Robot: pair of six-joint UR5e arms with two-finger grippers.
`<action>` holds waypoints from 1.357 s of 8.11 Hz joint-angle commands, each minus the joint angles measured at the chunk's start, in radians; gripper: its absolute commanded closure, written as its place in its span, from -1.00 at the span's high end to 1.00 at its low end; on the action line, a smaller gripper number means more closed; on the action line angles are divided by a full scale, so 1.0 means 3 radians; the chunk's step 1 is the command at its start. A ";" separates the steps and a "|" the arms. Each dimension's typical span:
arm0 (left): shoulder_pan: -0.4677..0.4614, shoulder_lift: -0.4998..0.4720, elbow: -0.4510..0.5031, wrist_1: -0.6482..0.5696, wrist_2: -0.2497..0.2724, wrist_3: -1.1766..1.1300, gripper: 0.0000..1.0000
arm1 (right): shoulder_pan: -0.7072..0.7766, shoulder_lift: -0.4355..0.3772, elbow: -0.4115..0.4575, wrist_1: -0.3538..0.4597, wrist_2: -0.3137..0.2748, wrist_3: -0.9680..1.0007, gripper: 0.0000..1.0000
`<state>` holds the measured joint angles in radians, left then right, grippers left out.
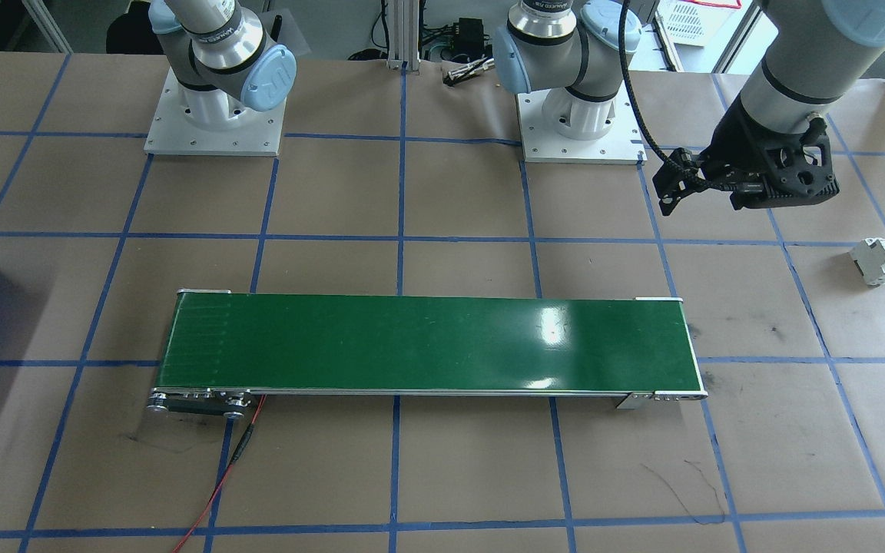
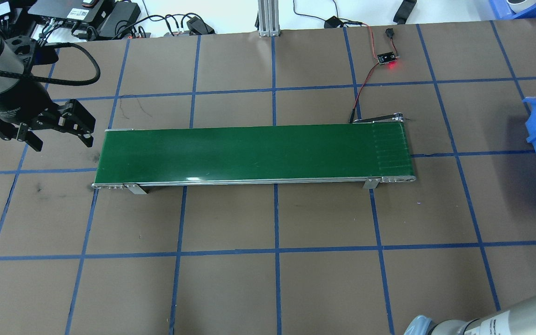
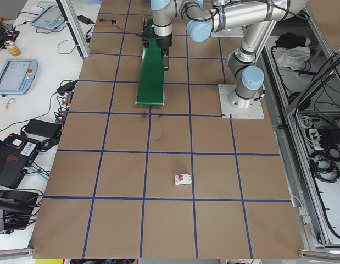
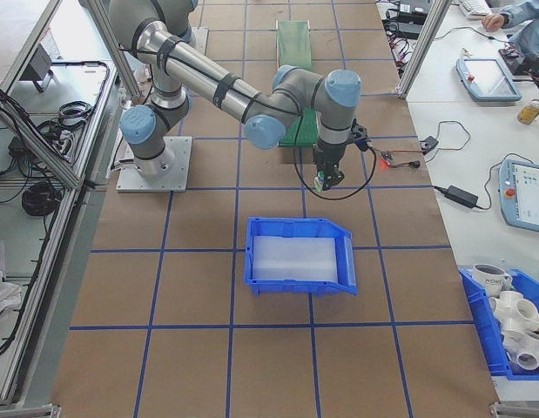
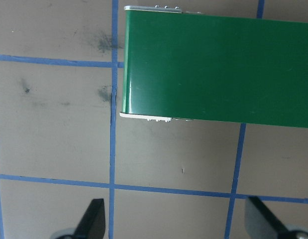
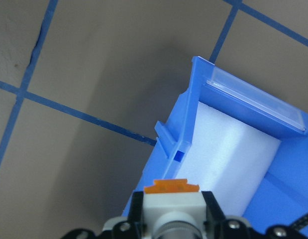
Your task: Move button from left to right
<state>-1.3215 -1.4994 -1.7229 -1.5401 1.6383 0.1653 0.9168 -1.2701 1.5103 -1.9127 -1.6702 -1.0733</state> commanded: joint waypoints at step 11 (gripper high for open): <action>0.0008 0.0007 -0.0020 0.0000 0.0015 0.0073 1.00 | -0.0602 0.0690 0.0227 -0.0788 0.0306 -0.1137 0.68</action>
<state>-1.3198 -1.4972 -1.7293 -1.5401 1.6426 0.1872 0.7395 -1.0576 1.5731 -2.1447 -1.5787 -1.4144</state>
